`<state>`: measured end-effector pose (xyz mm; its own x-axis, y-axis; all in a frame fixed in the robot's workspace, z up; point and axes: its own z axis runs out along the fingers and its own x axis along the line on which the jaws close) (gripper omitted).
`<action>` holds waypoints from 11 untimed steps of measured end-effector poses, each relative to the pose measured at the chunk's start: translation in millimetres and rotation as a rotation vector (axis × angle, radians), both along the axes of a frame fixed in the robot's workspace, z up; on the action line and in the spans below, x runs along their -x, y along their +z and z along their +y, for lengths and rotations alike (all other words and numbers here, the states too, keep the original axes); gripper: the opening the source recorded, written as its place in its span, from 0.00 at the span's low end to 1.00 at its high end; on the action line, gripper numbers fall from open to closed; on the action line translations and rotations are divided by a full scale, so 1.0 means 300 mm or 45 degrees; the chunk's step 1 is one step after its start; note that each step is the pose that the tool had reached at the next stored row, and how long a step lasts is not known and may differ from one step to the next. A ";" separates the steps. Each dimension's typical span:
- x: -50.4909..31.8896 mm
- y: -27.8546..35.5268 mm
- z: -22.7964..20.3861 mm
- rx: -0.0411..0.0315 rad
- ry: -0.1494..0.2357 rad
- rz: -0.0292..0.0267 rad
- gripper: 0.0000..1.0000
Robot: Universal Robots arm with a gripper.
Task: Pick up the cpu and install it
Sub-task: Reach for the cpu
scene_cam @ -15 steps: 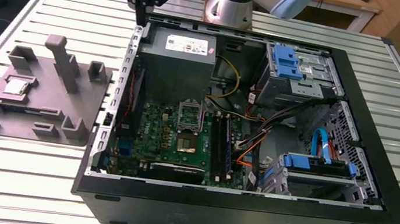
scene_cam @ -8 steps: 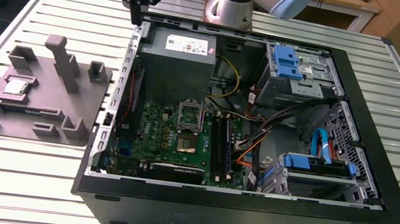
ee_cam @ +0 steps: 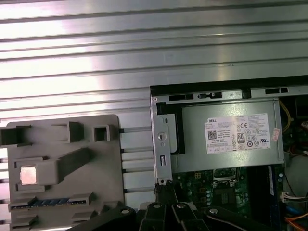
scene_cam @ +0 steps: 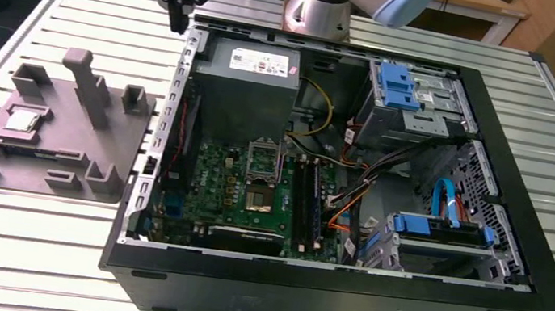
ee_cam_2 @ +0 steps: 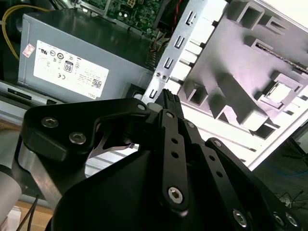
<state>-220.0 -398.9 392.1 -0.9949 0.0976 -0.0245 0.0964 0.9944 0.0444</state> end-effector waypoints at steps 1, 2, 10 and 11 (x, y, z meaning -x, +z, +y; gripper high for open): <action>0.006 0.000 0.000 -0.0001 0.000 0.0000 0.10; 0.011 0.000 0.000 0.0000 0.000 0.0001 0.10; 0.030 0.000 0.000 0.0000 0.000 0.0001 0.10; 0.030 0.000 0.000 0.0000 0.000 0.0001 0.10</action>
<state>-229.0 -398.9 392.1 -0.9949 0.0974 -0.0244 0.0963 0.9944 0.0443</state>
